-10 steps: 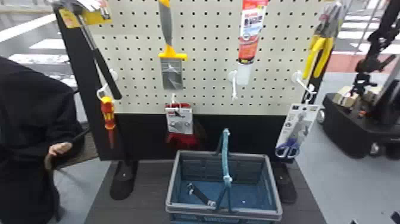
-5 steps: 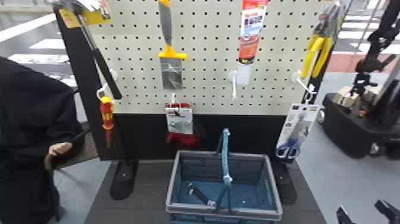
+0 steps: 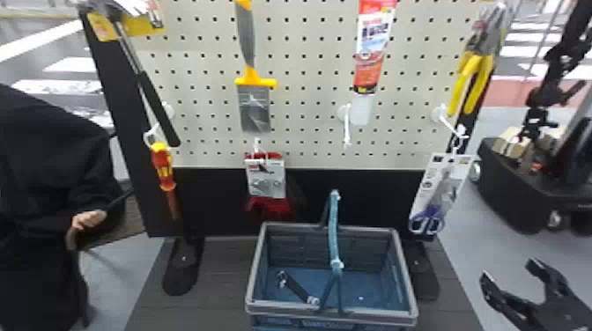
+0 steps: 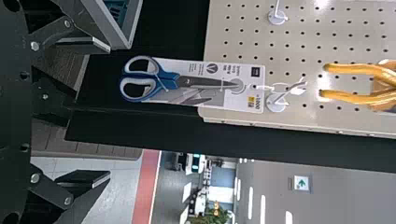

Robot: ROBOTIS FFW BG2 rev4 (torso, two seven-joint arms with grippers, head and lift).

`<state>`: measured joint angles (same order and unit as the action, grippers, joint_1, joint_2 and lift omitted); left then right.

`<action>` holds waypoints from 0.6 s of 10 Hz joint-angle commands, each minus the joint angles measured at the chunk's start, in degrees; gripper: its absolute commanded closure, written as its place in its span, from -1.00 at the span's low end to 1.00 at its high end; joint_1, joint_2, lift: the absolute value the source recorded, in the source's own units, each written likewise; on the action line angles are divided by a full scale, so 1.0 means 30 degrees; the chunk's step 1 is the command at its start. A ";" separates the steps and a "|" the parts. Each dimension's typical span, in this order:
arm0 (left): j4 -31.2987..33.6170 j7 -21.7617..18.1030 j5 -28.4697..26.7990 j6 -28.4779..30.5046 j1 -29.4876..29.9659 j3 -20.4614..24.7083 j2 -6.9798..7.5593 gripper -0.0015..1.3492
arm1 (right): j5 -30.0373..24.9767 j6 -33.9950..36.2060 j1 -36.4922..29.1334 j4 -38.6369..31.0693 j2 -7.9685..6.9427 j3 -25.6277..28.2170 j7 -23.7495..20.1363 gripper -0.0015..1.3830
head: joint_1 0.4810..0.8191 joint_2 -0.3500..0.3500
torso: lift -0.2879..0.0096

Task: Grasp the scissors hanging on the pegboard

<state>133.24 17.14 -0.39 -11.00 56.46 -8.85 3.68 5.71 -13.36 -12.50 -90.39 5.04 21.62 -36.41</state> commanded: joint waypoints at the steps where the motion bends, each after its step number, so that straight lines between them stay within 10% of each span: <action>1: -0.0092 0.0000 0.0011 0.0005 -0.0066 -0.0040 0.0004 -0.79 | -0.0262 0.0117 0.1284 0.1278 0.0253 0.0000 -0.0080 -0.52 | -0.60 0.00 | 0.26; 6: -0.0233 0.0000 0.0041 0.0005 -0.0394 -0.0127 0.0033 -0.79 | -0.0028 0.1289 0.5549 0.5075 0.1864 -0.1758 -0.0753 -0.55 | -0.60 0.00 | 0.26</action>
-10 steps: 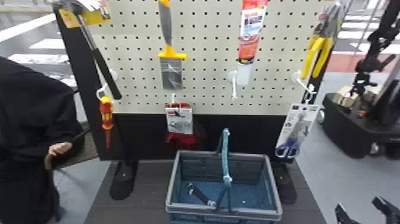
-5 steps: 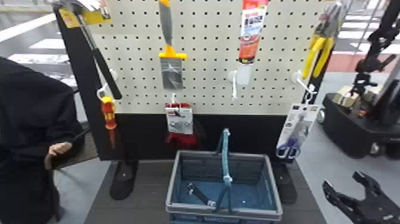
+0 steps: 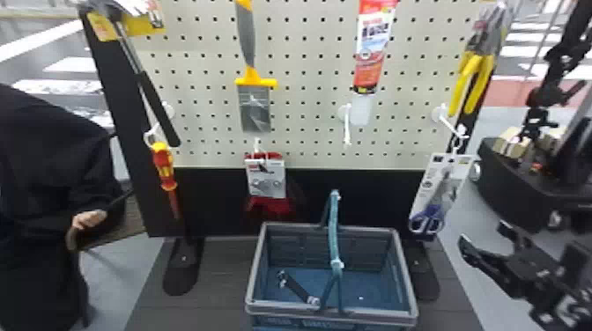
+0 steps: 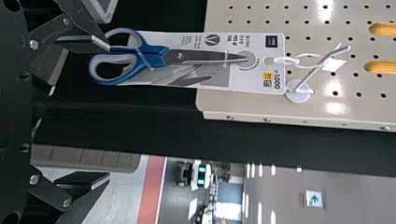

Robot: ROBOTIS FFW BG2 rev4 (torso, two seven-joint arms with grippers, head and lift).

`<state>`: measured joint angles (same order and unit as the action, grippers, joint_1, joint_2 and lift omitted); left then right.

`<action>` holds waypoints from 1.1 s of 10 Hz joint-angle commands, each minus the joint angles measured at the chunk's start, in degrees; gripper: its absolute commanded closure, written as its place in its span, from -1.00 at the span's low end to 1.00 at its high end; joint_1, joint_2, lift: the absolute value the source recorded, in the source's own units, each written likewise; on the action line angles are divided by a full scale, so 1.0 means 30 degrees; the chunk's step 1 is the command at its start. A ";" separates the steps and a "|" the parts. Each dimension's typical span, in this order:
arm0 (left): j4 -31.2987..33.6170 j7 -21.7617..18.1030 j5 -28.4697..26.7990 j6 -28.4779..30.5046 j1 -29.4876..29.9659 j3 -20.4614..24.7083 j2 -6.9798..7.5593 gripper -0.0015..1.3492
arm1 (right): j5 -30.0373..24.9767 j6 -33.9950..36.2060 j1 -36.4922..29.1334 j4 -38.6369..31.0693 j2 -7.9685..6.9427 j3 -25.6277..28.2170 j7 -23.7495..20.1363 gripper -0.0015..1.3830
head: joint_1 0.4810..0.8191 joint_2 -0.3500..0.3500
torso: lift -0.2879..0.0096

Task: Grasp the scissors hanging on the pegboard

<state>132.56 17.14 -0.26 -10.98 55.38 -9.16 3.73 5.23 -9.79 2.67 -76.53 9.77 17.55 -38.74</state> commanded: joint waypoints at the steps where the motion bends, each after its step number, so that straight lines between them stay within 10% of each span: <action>1: -0.0098 0.0000 0.0058 0.0000 -0.0196 -0.0051 0.0045 -0.79 | 0.0367 0.0332 0.1355 0.1109 0.0609 -0.0753 -0.0270 -0.55 | -0.60 0.00 | 0.26; 10: -0.0848 0.0000 0.0439 -0.0147 -0.0852 -0.0374 0.0133 -0.79 | 0.2125 0.1475 0.4390 0.3593 0.1781 -0.4210 -0.1207 -0.52 | -0.60 0.00 | 0.26; 11: -0.0895 0.0000 0.0468 -0.0147 -0.0852 -0.0374 0.0133 -0.79 | 0.2008 0.1445 0.4513 0.3593 0.1810 -0.4210 -0.1295 -0.19 | -0.60 0.00 | 0.26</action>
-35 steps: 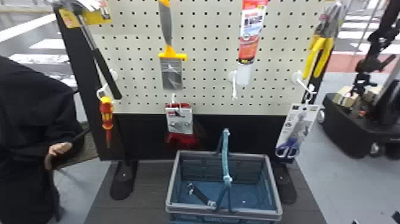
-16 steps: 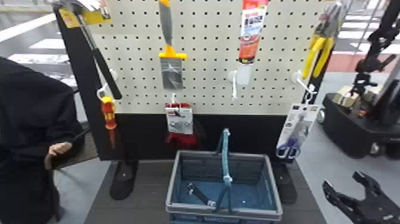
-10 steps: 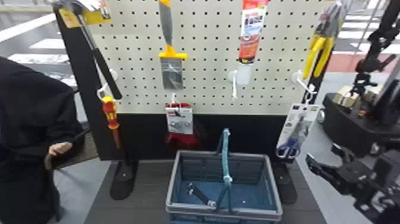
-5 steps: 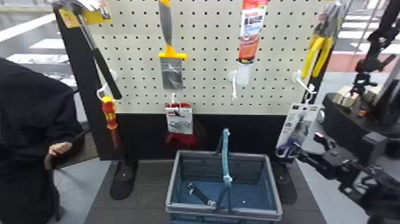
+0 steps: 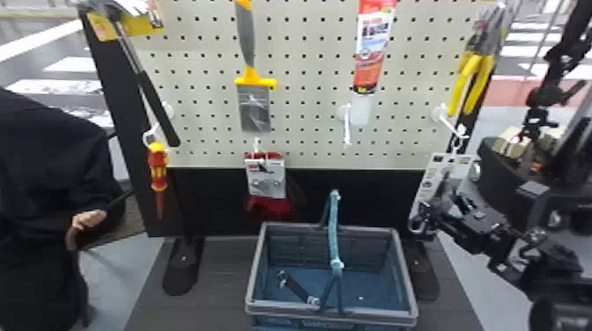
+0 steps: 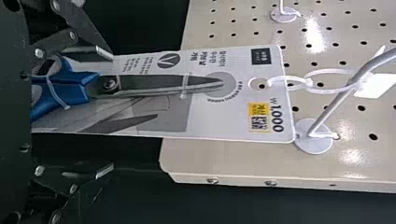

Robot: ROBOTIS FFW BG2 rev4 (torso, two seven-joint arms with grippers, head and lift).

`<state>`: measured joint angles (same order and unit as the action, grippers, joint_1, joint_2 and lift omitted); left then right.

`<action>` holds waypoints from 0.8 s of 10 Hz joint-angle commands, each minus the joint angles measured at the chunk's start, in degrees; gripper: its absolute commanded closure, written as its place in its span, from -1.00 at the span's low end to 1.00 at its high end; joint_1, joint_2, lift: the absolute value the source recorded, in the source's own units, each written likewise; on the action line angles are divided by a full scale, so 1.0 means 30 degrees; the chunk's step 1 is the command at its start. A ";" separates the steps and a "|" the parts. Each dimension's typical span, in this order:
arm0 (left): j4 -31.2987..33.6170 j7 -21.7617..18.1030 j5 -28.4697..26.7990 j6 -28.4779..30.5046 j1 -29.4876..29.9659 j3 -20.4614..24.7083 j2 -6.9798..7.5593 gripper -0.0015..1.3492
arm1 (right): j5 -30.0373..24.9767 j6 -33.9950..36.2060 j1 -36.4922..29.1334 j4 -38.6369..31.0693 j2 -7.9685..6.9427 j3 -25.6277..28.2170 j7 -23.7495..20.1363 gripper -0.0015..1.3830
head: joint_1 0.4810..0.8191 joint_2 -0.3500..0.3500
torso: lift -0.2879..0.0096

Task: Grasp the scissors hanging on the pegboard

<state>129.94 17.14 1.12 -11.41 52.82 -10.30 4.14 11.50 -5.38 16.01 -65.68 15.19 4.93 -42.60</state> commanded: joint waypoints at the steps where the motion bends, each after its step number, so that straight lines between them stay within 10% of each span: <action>1: -0.0071 0.0000 0.0038 -0.0062 -0.0001 0.0004 -0.0003 -0.79 | -0.0024 -0.0111 0.0025 0.0024 0.0035 -0.0001 -0.0008 0.32 | -0.60 0.00 | 0.26; 2: -0.0071 0.0000 0.0068 -0.0062 -0.0001 0.0004 -0.0003 -0.79 | 0.0122 -0.0140 -0.0057 0.0071 -0.0023 -0.0001 0.0050 0.83 | -0.60 0.00 | 0.26; 8: -0.0071 0.0000 0.0097 -0.0121 0.0040 0.0004 0.0027 -0.79 | 0.0328 -0.0199 -0.0467 0.0024 -0.0170 0.0057 0.0168 0.87 | -0.60 0.00 | 0.26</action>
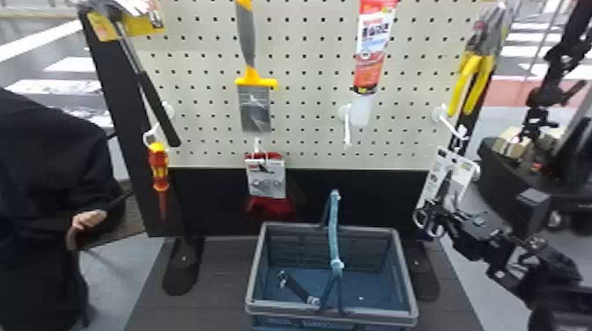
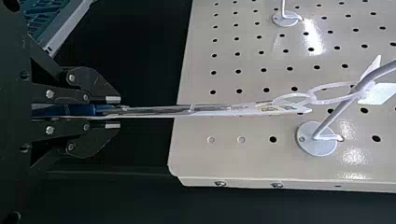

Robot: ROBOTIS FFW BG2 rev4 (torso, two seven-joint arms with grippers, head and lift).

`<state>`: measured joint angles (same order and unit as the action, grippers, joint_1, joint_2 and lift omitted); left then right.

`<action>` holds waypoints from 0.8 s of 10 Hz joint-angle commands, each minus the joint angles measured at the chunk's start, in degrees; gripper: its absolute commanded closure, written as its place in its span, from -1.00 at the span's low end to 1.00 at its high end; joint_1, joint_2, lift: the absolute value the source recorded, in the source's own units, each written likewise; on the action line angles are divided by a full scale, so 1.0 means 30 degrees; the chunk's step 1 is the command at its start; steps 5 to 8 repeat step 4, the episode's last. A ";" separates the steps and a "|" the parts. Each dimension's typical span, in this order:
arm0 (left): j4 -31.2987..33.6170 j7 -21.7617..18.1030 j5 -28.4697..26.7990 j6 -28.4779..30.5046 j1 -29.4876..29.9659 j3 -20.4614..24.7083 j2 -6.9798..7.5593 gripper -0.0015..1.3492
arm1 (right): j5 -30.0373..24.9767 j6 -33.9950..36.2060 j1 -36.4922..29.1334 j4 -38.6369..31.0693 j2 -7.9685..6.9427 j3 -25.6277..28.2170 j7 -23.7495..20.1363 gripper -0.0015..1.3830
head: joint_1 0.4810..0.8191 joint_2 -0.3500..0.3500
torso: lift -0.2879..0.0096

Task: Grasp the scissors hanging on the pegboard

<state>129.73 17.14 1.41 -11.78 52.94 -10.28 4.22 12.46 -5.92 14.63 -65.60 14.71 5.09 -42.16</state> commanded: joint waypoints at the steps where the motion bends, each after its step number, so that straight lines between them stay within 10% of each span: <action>1: 0.0000 0.0000 0.0000 0.0000 0.0000 0.0000 0.0000 -0.79 | 0.0065 -0.0019 -0.0047 -0.0002 -0.0011 0.0003 0.0019 0.87 | -0.60 0.00 | 0.26; 8: 0.0000 0.0000 -0.0029 0.0000 0.0000 0.0000 0.0000 -0.79 | 0.0123 -0.0019 -0.0047 -0.0002 0.0018 0.0003 0.0048 0.87 | -0.60 0.00 | 0.26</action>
